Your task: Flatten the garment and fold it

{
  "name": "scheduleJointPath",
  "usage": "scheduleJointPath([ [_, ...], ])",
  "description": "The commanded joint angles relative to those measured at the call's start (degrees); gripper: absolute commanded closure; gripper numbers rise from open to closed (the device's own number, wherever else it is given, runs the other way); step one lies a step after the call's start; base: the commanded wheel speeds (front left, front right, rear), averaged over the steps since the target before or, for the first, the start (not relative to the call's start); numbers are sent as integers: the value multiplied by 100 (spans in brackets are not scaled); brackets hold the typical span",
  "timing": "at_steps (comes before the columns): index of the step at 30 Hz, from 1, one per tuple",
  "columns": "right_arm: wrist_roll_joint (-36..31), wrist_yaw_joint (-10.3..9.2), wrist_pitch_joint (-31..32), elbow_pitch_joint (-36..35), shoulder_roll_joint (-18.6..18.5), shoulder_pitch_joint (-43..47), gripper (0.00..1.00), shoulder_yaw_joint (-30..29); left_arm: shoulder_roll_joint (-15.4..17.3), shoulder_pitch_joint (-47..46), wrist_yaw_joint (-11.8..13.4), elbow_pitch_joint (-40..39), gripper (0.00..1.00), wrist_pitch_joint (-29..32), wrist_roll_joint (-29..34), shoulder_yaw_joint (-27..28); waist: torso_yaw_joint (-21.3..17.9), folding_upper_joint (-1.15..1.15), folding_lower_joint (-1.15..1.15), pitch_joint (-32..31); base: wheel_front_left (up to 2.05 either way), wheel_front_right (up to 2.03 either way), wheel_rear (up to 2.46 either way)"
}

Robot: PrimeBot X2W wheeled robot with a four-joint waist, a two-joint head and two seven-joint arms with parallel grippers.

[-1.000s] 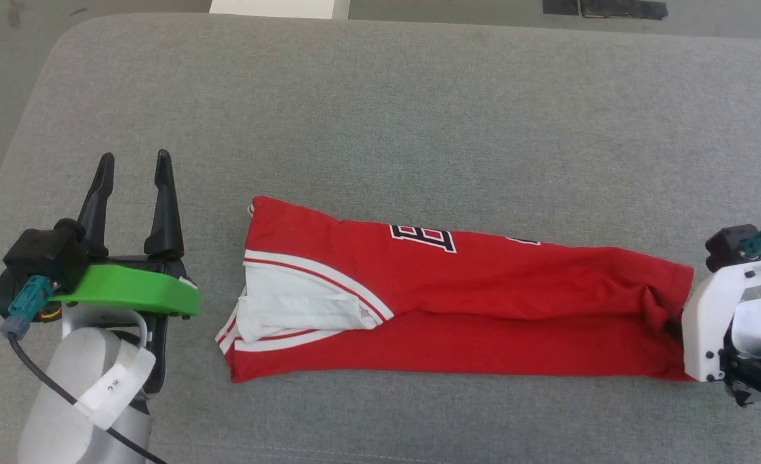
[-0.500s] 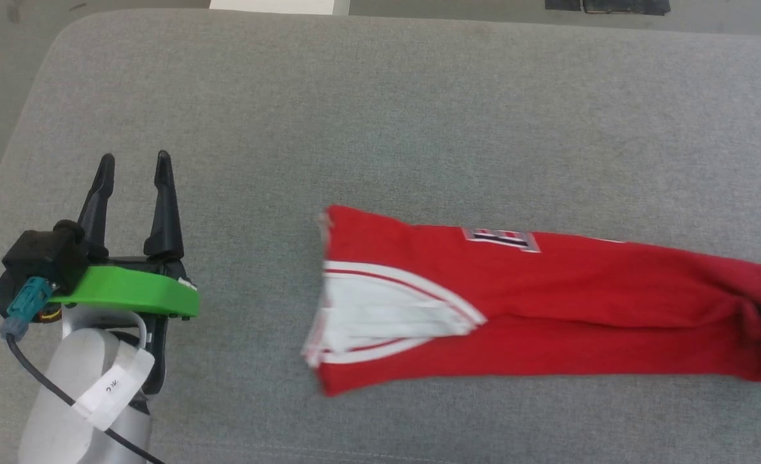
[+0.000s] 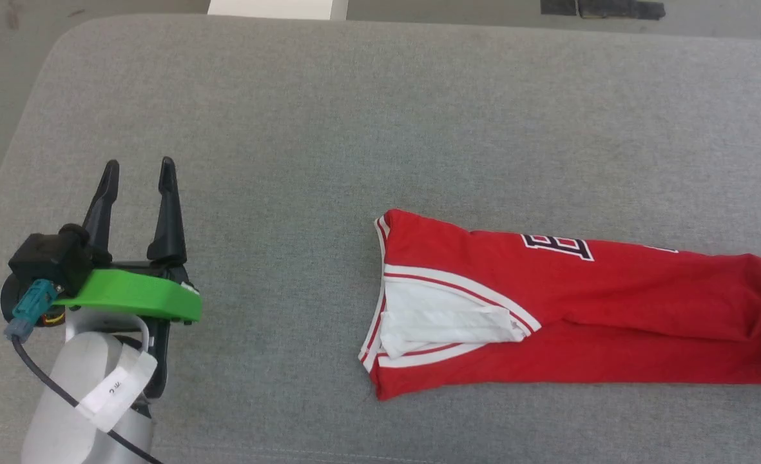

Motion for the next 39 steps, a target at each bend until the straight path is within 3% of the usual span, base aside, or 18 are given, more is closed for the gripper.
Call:
scheduleJointPath([
  [1,96,-11,209,-238,-81,61,100,171,-2,81,-26,12,0,-27,63,7,-41,0,0,-95,0,0,0],
  [9,738,-11,1257,-2200,-505,311,100,996,8,215,-14,42,0,-27,9,35,-134,0,0,-315,0,0,0],
  [13,1009,-11,1595,-3003,-375,358,100,1251,8,230,-9,44,0,-27,-21,28,-150,0,0,-362,0,0,0],
  [17,1107,-11,1606,-3343,-99,234,100,1633,11,223,-1,31,0,-25,-43,15,-145,0,0,-371,0,0,0],
  [26,1235,-11,1136,-2847,867,-569,100,2914,22,208,-5,12,0,-22,-84,-30,-1,0,0,-361,0,0,0],
  [39,1091,-11,-15,-1019,2065,-1520,100,3911,-27,149,-4,-1,0,-19,-126,-110,395,0,0,-129,0,0,0],
])
